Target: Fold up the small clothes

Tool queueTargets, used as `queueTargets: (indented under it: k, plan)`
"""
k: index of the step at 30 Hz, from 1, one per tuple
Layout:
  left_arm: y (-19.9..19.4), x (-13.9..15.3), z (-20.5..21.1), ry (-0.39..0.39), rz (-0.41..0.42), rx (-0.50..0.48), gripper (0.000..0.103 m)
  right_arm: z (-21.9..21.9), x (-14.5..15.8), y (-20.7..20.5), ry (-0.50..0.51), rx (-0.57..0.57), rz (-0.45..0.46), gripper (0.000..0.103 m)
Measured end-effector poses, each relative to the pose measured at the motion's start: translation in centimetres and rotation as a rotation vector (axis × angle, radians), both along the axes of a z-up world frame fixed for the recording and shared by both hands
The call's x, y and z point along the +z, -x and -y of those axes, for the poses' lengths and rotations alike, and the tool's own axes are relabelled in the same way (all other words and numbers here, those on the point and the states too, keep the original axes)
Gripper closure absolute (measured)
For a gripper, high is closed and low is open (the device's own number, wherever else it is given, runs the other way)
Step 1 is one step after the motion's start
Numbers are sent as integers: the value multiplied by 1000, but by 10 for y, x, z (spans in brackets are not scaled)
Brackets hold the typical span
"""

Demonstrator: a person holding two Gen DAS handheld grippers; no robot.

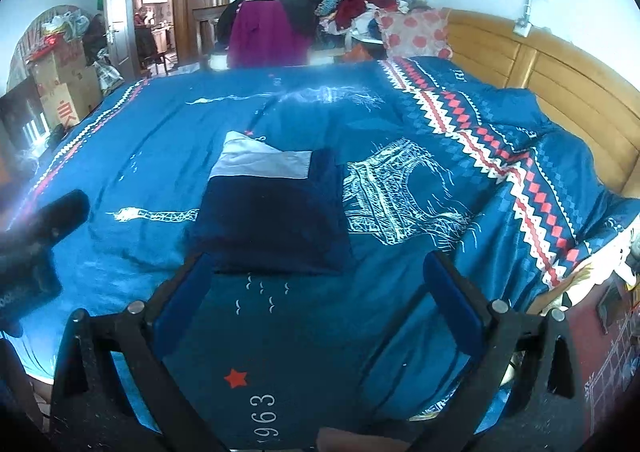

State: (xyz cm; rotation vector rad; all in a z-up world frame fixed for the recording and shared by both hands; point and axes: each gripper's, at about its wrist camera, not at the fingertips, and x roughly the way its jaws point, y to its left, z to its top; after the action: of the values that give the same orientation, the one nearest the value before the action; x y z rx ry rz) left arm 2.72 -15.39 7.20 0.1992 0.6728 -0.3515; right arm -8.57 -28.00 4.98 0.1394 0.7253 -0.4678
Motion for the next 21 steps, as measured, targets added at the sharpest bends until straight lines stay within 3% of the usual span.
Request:
queueTargets:
  k: [21]
  plan:
    - [-8, 1, 4, 29, -9, 10, 0, 5, 14, 0, 24, -35, 30, 0]
